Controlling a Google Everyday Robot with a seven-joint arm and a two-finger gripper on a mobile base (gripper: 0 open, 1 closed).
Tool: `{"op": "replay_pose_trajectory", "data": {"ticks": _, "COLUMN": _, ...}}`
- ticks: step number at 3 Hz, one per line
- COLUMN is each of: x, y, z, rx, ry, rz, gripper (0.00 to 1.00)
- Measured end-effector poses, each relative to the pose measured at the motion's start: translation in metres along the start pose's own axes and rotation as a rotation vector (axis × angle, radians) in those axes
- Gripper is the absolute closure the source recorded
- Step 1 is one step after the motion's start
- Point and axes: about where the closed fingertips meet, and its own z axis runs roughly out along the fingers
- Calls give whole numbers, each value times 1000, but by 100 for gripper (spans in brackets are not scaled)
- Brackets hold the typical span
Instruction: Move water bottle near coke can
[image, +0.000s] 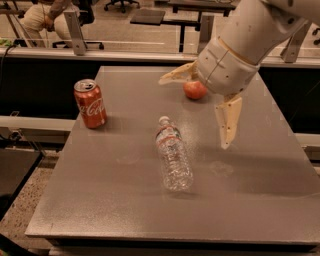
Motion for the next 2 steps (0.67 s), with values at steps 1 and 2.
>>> {"op": "replay_pose_trajectory", "data": {"ticks": 1, "x": -12, "y": 5, "z": 23, "rx": -62, "ry": 19, "rz": -223, "gripper": 0}}
{"op": "replay_pose_trajectory", "data": {"ticks": 2, "x": -14, "y": 9, "z": 48, "rx": -116, "ry": 50, "rz": -431, "gripper": 0}}
